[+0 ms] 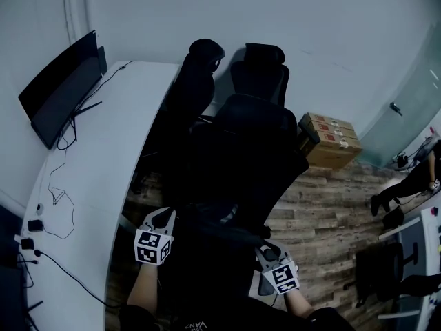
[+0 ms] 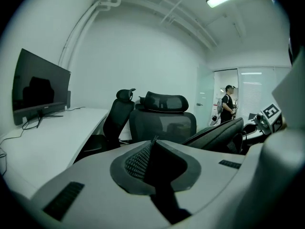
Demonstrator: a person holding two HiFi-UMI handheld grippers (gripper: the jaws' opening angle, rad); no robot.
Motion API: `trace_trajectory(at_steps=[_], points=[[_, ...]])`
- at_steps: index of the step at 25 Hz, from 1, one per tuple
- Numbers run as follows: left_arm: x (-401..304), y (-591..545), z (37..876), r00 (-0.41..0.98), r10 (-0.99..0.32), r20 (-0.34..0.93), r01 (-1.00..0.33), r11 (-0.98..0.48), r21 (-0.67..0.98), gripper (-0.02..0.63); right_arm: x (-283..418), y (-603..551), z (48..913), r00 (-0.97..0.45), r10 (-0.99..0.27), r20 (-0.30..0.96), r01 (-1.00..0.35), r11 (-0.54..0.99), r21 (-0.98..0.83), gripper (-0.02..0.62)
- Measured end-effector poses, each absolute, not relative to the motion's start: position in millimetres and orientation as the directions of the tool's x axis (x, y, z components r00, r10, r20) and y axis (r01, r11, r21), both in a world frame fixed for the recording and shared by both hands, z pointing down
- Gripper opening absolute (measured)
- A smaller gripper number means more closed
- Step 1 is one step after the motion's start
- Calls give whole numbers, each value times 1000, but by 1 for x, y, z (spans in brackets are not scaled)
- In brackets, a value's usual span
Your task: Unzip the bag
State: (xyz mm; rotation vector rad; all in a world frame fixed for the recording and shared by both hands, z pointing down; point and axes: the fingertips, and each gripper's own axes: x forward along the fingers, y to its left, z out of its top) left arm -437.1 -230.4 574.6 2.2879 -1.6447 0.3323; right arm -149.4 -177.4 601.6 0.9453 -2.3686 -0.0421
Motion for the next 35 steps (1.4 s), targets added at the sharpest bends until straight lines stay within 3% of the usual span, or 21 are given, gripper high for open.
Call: trace_trajectory(at_steps=[13,23,26,35], points=[[-425,-224,562,242,-909,340,-967,-257,2,44,-147,-165,597,-609,-599,519,-633,762,137,132],[-406,-207,541,225,-923,312,-973,-231,17,69,-140,-164,591,-669,-551,499,-593,800,89,167],[-399,-199,535,214,-927,309,-975,-220,16,127,-140,-163,580,-713,-534,455,-574,817,58,191],[-378,-171,515,174,-943,283,-984,-180,5,138,-140,-167,543,-799,-500,333,-526,850,14,199]])
